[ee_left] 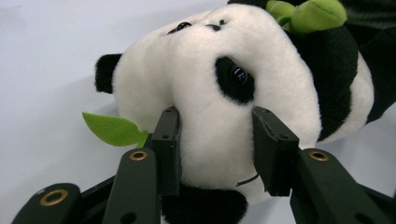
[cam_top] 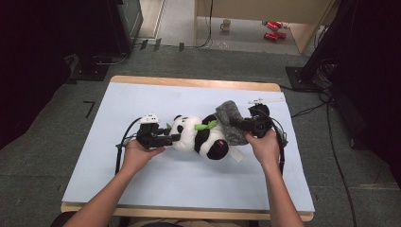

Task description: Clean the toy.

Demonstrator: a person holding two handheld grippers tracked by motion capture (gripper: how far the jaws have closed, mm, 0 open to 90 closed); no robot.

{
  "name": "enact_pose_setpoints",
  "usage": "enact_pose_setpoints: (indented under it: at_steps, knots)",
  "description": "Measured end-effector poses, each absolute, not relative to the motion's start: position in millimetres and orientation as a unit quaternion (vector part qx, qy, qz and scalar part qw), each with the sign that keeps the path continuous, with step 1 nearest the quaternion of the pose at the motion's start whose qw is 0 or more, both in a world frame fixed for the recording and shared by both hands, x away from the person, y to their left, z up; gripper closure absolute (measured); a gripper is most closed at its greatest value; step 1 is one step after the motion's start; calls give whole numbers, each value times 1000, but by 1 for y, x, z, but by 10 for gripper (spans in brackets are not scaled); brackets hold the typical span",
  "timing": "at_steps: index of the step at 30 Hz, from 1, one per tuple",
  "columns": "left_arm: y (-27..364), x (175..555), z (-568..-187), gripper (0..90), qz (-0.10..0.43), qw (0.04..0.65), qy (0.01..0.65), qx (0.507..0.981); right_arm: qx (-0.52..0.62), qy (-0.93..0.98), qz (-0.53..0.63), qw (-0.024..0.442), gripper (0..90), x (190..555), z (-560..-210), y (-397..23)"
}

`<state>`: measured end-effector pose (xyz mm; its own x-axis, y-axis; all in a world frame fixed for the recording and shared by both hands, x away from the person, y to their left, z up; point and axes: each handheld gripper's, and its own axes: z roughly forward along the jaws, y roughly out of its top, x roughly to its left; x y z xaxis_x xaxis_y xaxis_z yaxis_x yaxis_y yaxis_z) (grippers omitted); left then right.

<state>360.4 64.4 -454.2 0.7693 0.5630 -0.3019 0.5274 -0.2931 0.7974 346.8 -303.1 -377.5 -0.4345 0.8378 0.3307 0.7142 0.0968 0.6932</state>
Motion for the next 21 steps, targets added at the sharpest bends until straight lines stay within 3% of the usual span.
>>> enact_pose_setpoints:
  at_steps: [7,10,18,21]
  knots:
    - [64,360,-454,576,18,489,339,803,548,691,459,103,787,340,-360,-332]
    - [65,361,-454,576,18,488,339,804,557,674,476,93,787,341,-362,-337]
    - [65,358,-455,575,23,488,337,805,548,709,436,75,781,362,-390,-306]
    - [63,355,-456,575,27,493,338,801,526,749,386,117,787,363,-400,-295]
